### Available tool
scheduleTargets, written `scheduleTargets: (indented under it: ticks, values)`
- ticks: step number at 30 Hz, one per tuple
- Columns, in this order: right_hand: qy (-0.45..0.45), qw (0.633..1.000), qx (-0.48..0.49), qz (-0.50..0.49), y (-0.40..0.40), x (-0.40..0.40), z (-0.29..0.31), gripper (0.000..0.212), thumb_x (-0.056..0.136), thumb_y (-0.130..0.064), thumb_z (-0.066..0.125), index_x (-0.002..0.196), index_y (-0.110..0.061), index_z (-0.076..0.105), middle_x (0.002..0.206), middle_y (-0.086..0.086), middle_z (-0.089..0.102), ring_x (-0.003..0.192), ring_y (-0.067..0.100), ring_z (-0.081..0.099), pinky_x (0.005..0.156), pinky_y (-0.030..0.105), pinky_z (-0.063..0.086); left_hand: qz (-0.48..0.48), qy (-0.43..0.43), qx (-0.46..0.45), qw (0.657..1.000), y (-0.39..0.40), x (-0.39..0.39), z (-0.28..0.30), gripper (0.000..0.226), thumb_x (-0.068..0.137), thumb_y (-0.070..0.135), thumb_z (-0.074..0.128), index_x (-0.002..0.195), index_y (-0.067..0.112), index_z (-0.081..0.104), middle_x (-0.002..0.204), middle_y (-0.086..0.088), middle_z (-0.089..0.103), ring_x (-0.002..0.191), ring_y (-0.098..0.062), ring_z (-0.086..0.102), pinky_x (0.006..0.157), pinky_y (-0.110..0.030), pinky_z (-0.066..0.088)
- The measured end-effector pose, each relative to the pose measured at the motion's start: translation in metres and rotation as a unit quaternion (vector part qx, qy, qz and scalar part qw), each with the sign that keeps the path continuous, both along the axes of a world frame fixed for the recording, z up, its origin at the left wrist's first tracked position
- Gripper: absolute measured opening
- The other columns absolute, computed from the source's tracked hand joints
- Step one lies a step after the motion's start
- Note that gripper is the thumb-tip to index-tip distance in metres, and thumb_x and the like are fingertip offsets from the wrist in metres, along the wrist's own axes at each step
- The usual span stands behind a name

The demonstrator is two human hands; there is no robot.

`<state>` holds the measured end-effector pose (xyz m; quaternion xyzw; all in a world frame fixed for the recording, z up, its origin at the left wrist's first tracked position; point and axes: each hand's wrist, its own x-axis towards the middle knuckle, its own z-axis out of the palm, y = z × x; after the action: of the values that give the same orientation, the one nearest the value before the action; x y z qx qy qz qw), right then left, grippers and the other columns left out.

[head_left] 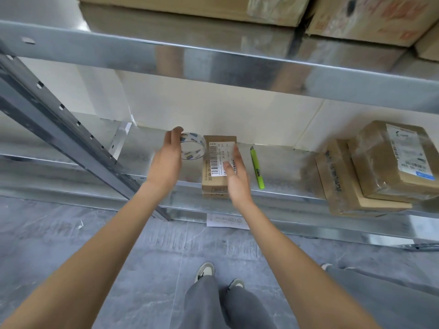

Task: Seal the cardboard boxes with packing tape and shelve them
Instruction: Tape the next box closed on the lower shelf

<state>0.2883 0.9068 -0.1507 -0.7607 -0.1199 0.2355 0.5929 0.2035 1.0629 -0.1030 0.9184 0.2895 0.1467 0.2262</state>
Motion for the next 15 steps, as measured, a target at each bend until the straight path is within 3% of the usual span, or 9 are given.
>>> scheduleTargets:
  ticks: [4, 7, 8, 9, 11, 12, 15]
  values:
    - [-0.026, 0.999, -0.031, 0.004, 0.001, -0.004, 0.001, 0.056, 0.101, -0.035, 0.045, 0.151, -0.042, 0.022, 0.158, -0.009, 0.028, 0.146, 0.012, 0.024, 0.121, 0.042, 0.02, -0.01, 0.06, 0.004, 0.998, 0.013, -0.013, -0.025, 0.065, 0.08, -0.018, 0.036, 0.139, 0.009, 0.031, 0.123, -0.021, 0.044, 0.064, -0.033, 0.047, 0.057, -0.042, 0.041]
    - [-0.14, 0.978, -0.15, 0.043, -0.003, -0.001, 0.008, 0.055, 0.104, -0.034, 0.036, 0.155, -0.031, 0.014, 0.163, -0.002, 0.01, 0.15, 0.018, 0.012, 0.121, 0.043, 0.014, 0.062, -0.017, -0.146, 0.987, 0.007, -0.004, -0.051, 0.057, 0.091, -0.009, 0.041, 0.144, 0.008, 0.025, 0.112, -0.018, 0.051, 0.075, -0.025, 0.05, 0.065, -0.04, 0.05]
    - [-0.205, 0.95, -0.228, 0.065, -0.005, 0.002, 0.01, 0.056, 0.105, -0.036, 0.031, 0.156, -0.027, 0.011, 0.164, -0.002, 0.003, 0.15, 0.019, 0.006, 0.121, 0.049, 0.011, 0.113, -0.071, -0.245, 0.96, 0.001, 0.0, -0.056, 0.053, 0.097, -0.004, 0.042, 0.145, 0.008, 0.022, 0.109, -0.015, 0.051, 0.073, -0.021, 0.052, 0.064, -0.038, 0.054]
    - [-0.26, 0.915, -0.297, 0.086, -0.006, 0.005, 0.012, 0.056, 0.105, -0.036, 0.028, 0.156, -0.023, 0.009, 0.164, -0.003, -0.001, 0.151, 0.018, 0.002, 0.119, 0.054, 0.006, 0.175, -0.129, -0.369, 0.904, -0.006, 0.005, -0.058, 0.047, 0.101, 0.002, 0.04, 0.144, 0.008, 0.021, 0.109, -0.013, 0.051, 0.071, -0.018, 0.053, 0.06, -0.032, 0.054]
    - [-0.325, 0.862, -0.37, 0.123, -0.004, 0.008, 0.019, 0.055, 0.105, -0.03, 0.024, 0.156, -0.017, 0.009, 0.164, -0.003, -0.004, 0.151, 0.017, -0.002, 0.118, 0.058, 0.002, 0.257, -0.187, -0.573, 0.755, -0.018, 0.013, -0.067, 0.033, 0.103, 0.009, 0.041, 0.134, 0.008, 0.033, 0.109, -0.014, 0.055, 0.069, -0.017, 0.057, 0.058, -0.028, 0.05]
    - [-0.342, 0.844, -0.389, 0.141, -0.001, 0.008, 0.023, 0.055, 0.104, -0.027, 0.024, 0.156, -0.014, 0.01, 0.164, -0.001, -0.003, 0.151, 0.017, -0.003, 0.118, 0.059, 0.002, 0.258, -0.181, -0.607, 0.73, -0.023, 0.015, -0.073, 0.029, 0.102, 0.013, 0.044, 0.13, 0.006, 0.042, 0.107, -0.014, 0.06, 0.073, -0.018, 0.06, 0.06, -0.027, 0.051]
    - [-0.32, 0.832, -0.418, 0.175, 0.01, 0.002, 0.031, 0.059, 0.104, -0.034, 0.024, 0.156, -0.01, 0.006, 0.164, 0.005, -0.005, 0.15, 0.021, -0.01, 0.115, 0.064, 0.002, 0.229, -0.171, -0.641, 0.712, -0.036, 0.015, -0.082, 0.026, 0.103, 0.019, 0.046, 0.122, 0.005, 0.056, 0.096, -0.01, 0.069, 0.082, -0.02, 0.065, 0.069, -0.027, 0.053]
